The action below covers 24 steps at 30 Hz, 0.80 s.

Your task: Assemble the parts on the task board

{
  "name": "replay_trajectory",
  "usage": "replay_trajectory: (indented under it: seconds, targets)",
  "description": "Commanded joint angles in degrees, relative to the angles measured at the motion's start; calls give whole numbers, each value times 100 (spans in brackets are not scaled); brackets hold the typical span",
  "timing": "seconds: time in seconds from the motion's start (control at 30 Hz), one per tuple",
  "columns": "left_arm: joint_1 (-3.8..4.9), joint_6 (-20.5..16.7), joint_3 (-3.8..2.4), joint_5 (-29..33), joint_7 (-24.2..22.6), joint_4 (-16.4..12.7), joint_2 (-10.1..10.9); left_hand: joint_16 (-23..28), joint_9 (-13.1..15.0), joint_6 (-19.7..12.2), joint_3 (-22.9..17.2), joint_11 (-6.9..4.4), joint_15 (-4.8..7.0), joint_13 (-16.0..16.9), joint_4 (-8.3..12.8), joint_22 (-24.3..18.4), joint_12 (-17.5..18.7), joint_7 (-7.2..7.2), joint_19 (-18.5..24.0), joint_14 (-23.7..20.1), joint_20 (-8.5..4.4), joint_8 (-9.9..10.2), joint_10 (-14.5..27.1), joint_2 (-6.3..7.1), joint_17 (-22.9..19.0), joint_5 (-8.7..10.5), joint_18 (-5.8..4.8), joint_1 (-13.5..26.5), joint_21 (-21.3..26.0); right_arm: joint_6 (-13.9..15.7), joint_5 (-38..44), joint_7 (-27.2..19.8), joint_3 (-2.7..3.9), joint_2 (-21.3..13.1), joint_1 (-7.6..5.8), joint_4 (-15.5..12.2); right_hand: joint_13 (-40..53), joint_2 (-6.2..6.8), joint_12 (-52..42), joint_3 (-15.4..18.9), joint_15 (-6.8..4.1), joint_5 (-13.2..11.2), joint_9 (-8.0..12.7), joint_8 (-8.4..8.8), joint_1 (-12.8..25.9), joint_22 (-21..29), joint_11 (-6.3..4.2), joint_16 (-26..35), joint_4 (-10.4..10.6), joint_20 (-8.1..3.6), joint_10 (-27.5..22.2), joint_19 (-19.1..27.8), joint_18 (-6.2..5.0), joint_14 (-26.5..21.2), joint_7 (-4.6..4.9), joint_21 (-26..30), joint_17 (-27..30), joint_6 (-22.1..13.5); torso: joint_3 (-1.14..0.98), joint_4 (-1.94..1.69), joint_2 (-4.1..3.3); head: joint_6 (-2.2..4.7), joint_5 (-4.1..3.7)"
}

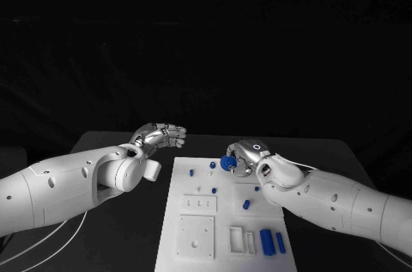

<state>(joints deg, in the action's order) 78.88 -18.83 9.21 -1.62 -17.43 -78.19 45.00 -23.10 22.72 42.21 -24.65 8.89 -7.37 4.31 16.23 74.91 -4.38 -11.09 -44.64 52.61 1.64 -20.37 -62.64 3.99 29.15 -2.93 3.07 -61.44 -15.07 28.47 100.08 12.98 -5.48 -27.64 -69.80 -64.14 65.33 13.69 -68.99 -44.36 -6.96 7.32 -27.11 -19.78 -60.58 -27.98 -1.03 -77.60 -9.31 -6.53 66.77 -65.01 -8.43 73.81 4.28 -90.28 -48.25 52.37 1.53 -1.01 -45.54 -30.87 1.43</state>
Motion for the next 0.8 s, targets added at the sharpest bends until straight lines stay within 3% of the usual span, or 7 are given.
replay_trajectory:
  seconds: [0.03,0.2,0.43,0.63,0.8]
  targets:
    - [6,10,-5,-17,-63,-11,-13,35,-6,47,-37,27,-15,-8,1,128,35,-42,35,16,12,34,-6,10,6,-15,51,-4,-23,42,358,154,-8,104,0,-33,0,53,-8,-1,-27,-14,-49,-2,-18,-7,-4,28,44,-2,46,-38,-657,8,105,3,-9,591,11,-10,-3,10,16]
    - [6,11,-5,-17,-63,-13,-27,36,-6,48,-37,28,-15,-8,0,128,35,-42,35,16,12,34,-6,10,7,-15,51,-3,-24,13,415,195,-36,293,1,-12,-5,63,-2,-19,-28,17,-53,2,-33,-11,-5,33,61,-6,45,-42,-657,10,105,7,-17,592,14,-12,-10,15,40]
    - [7,16,-5,-17,-65,-14,-56,36,-6,48,-38,27,-15,-8,1,128,36,-41,35,16,12,35,-6,9,8,-15,51,-4,-24,-71,443,201,-165,565,8,135,-8,70,2,-25,-28,28,-54,5,-39,-14,-5,36,68,-7,43,-44,-657,11,105,9,-21,590,20,-23,-16,10,56]
    - [8,8,-6,-17,-64,-11,-56,37,-6,49,-37,27,-16,-8,1,127,36,-41,36,17,12,35,-7,9,8,-15,51,-3,-25,-122,453,207,-192,668,22,212,-16,73,10,-25,-28,35,-55,8,-38,-15,-4,38,72,-7,35,-44,-657,11,106,10,-23,586,28,-27,-17,-1,64]
    - [8,10,-6,-17,-62,-14,-55,38,-6,49,-37,27,-16,-8,1,127,36,-41,37,17,12,36,-8,10,9,-15,51,-3,-25,-188,458,216,-198,750,51,266,-20,75,15,-24,-27,42,-55,12,-37,-16,-3,41,77,-8,30,-44,-657,11,108,12,-26,581,14,-9,-13,-21,92]
